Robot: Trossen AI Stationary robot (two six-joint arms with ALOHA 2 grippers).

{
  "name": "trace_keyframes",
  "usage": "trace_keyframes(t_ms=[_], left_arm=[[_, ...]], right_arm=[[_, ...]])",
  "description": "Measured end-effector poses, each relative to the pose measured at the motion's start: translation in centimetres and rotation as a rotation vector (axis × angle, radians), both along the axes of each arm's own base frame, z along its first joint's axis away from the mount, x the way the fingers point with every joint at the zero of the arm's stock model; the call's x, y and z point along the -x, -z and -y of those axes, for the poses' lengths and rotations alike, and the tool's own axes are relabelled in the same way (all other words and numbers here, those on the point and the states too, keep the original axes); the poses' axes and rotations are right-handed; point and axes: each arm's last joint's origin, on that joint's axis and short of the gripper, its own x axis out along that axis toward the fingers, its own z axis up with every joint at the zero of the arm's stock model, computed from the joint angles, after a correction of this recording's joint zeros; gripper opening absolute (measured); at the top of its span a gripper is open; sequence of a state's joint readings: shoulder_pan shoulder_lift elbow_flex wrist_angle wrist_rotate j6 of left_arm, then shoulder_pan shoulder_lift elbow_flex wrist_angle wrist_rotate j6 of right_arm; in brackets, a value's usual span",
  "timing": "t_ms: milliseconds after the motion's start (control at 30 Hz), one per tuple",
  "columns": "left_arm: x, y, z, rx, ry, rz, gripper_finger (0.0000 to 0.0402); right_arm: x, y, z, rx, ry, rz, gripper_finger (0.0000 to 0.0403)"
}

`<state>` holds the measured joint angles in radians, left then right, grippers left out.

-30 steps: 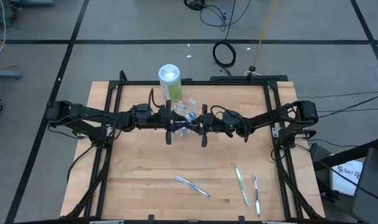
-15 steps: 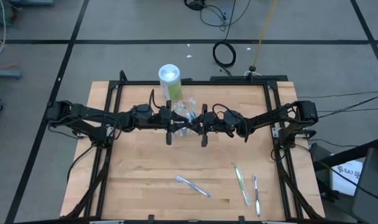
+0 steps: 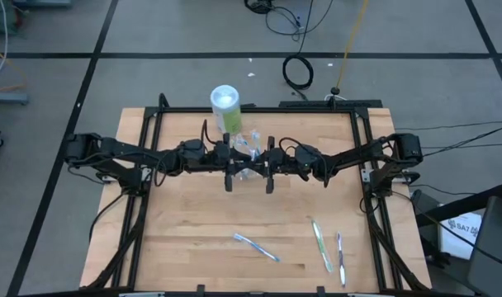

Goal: Pick & Place toothbrushing station
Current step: Put the left violet toothbrush into the left side of the transparent organizer

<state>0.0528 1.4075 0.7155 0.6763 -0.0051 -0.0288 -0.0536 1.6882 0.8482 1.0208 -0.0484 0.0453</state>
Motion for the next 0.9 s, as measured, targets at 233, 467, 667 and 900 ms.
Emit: trace_keyframes(t_ms=[233,467,667,900], left_arm=[[0.0,0.1,0.0,-0.008,-0.007,-0.014,0.0013],[0.0,0.3,0.1,-0.007,-0.037,-0.034,0.0029],[0.0,0.3,0.1,-0.018,-0.06,-0.041,0.0016],[1.4,-0.7,0.3,-0.034,-0.2,-0.088,0.001]], right_arm=[[0.0,0.1,0.0,0.008,0.006,-0.006,0.0037],[0.0,0.3,0.0,0.086,0.008,-0.03,0.006],[0.2,0.7,0.0,0.116,0.012,-0.04,0.0091],[1.7,-0.3,0.2,0.111,0.121,-0.057,0.0128]])
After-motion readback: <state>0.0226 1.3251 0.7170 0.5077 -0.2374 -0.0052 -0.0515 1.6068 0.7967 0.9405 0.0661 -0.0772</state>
